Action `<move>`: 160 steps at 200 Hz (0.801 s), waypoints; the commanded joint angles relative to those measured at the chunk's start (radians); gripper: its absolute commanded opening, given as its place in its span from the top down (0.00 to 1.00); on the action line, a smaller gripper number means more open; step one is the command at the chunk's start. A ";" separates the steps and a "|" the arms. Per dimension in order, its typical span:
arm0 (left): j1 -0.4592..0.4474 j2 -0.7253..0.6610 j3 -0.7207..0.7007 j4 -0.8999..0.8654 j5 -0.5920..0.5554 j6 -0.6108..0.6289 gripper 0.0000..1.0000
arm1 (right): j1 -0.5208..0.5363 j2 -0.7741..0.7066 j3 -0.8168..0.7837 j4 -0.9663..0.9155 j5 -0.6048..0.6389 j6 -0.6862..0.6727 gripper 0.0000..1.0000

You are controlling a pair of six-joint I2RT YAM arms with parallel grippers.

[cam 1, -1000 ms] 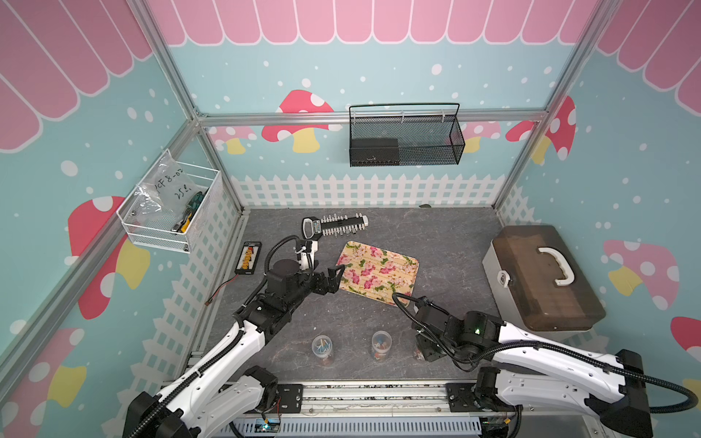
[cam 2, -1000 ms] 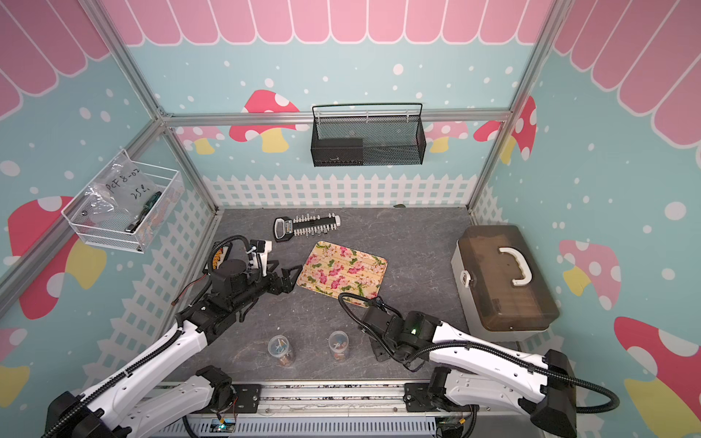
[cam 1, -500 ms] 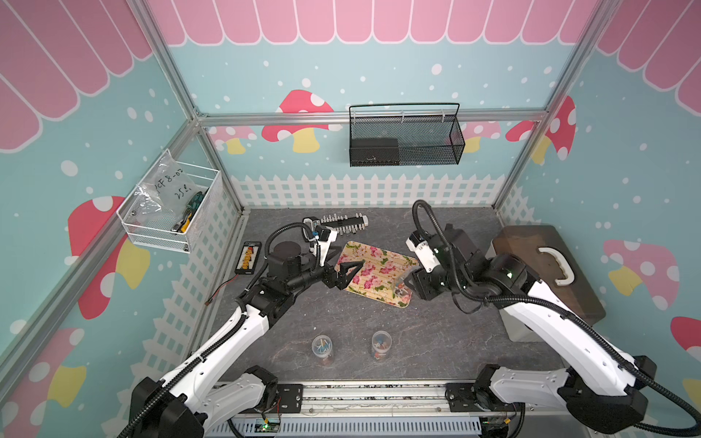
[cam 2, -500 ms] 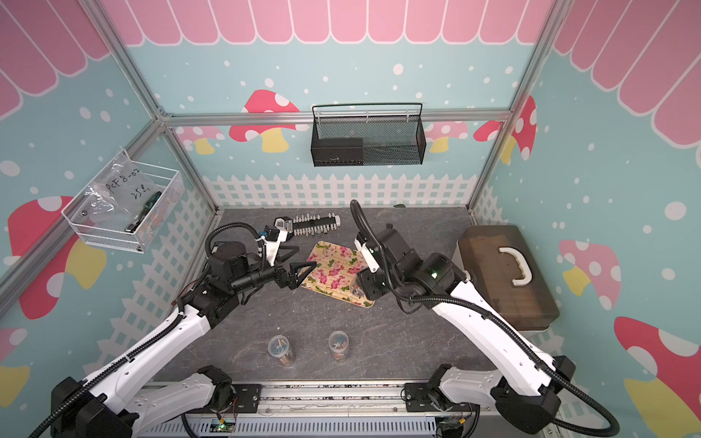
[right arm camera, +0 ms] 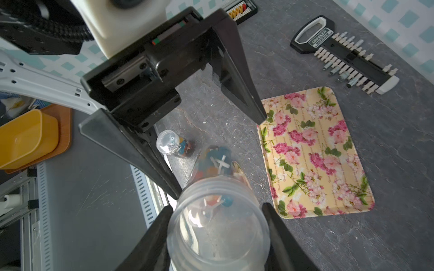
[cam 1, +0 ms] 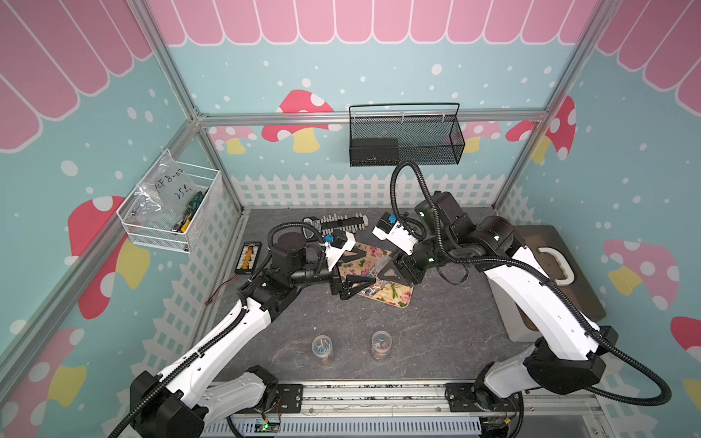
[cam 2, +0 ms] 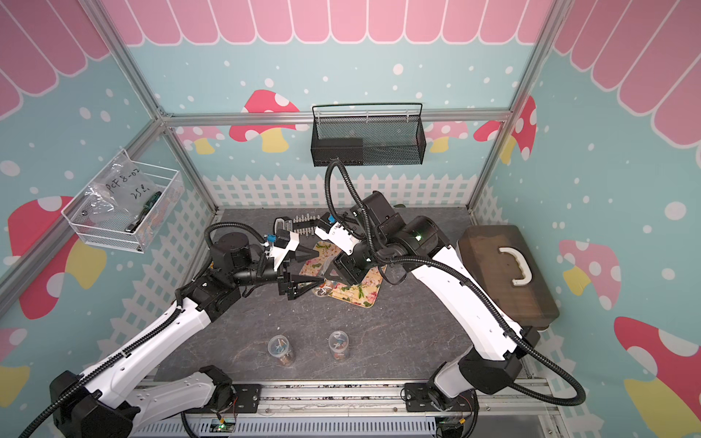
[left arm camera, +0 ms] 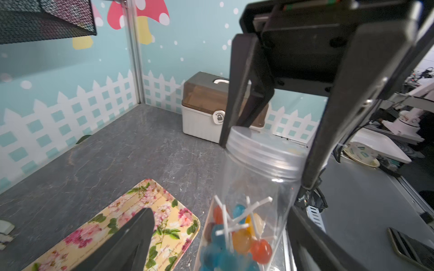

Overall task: Pour the candies out of the jar
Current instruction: Pick up the jar from the center of the board.

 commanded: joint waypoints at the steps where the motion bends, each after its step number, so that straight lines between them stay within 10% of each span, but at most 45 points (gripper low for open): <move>1: -0.028 0.008 0.043 -0.090 0.074 0.079 0.11 | -0.003 0.015 0.045 -0.012 -0.134 -0.075 0.67; 160: -0.067 -0.049 -0.043 -0.012 -0.037 0.066 0.47 | -0.054 0.018 0.086 -0.037 -0.199 -0.117 0.67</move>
